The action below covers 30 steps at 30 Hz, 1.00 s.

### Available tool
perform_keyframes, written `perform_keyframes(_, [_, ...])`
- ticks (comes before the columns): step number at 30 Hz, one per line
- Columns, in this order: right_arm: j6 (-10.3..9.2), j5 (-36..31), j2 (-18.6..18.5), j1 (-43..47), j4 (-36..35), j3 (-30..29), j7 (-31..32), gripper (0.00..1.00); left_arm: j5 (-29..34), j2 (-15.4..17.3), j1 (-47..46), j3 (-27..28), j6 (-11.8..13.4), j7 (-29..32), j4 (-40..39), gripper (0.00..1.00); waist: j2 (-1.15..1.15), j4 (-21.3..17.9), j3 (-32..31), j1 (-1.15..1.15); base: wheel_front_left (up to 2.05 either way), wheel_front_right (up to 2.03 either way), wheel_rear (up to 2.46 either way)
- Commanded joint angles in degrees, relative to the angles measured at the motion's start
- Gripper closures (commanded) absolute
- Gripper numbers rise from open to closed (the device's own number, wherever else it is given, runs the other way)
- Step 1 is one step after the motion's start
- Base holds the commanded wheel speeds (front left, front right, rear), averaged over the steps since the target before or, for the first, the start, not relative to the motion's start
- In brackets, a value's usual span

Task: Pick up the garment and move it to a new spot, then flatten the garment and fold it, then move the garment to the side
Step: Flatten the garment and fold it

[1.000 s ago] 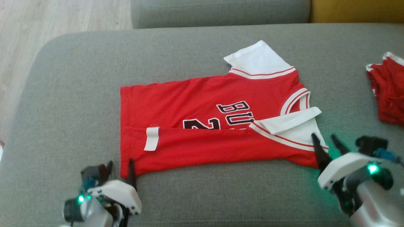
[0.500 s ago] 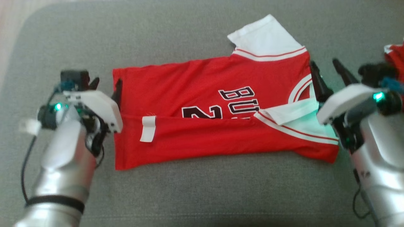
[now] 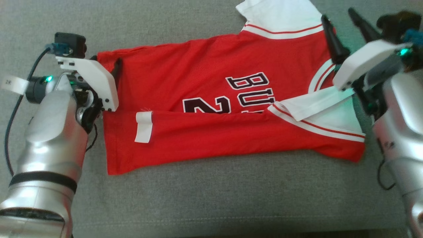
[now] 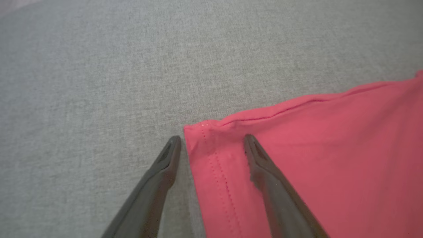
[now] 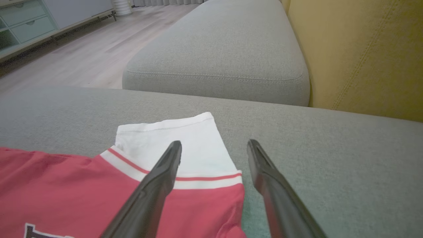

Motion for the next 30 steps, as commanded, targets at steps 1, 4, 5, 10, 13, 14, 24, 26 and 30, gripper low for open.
perform_keyframes(1, [-0.05,-0.13,-1.09,-2.80,-1.46,1.11,0.41,0.00,0.73,2.79,-2.85,0.79,0.02,0.15,-0.69,0.00,0.00,0.46,0.91,0.00,0.00,0.00,0.00])
perform_keyframes(4, [-0.05,-0.17,-2.02,-5.63,-0.83,2.44,1.36,0.00,1.09,2.27,-3.64,-0.06,0.06,0.39,0.11,0.00,0.00,1.24,1.67,0.00,0.00,0.00,0.00])
perform_keyframes(5, [-0.05,-0.17,-2.26,-6.66,-0.56,2.81,1.65,0.00,1.02,2.04,-3.91,-0.17,0.05,0.28,0.29,0.00,0.00,1.54,1.90,0.00,0.00,0.00,0.00])
perform_keyframes(10, [-0.05,-0.73,-3.26,-12.02,3.43,3.94,4.36,0.00,0.97,0.31,-5.34,-1.78,-0.18,-0.01,1.11,1.00,0.00,3.42,3.36,0.00,0.00,0.00,0.00])
perform_keyframes(13, [-0.05,-1.94,-3.85,-15.37,7.48,4.10,6.25,0.00,0.66,-1.14,-6.26,-3.17,-0.39,-0.28,0.97,1.00,0.00,5.08,4.52,0.00,0.00,0.00,0.00])
perform_keyframes(14, [-0.05,-2.81,-4.21,-16.42,8.79,4.55,6.87,0.00,0.45,-1.69,-6.57,-3.58,-0.43,-0.60,0.79,1.00,0.00,5.77,4.93,0.00,0.00,0.00,0.00])
perform_keyframes(24, [-0.05,-6.17,-4.55,-23.08,19.54,4.33,9.64,0.00,-2.53,-5.50,-8.20,-7.29,-0.58,-4.52,-0.73,1.00,0.00,11.59,8.05,0.00,0.00,0.00,0.00])
perform_keyframes(26, [-0.05,-6.58,-4.54,-23.99,21.77,4.18,10.15,0.00,-3.22,-6.02,-8.37,-8.64,-0.59,-4.95,-0.78,1.00,0.00,12.56,8.42,0.00,0.00,0.00,0.00])
perform_keyframes(30, [-0.05,-7.62,-4.65,-25.58,25.72,4.34,11.47,0.00,-5.43,-6.76,-9.04,-9.99,-0.59,-6.28,-0.83,1.00,0.00,14.02,9.21,0.00,0.00,0.00,0.00])
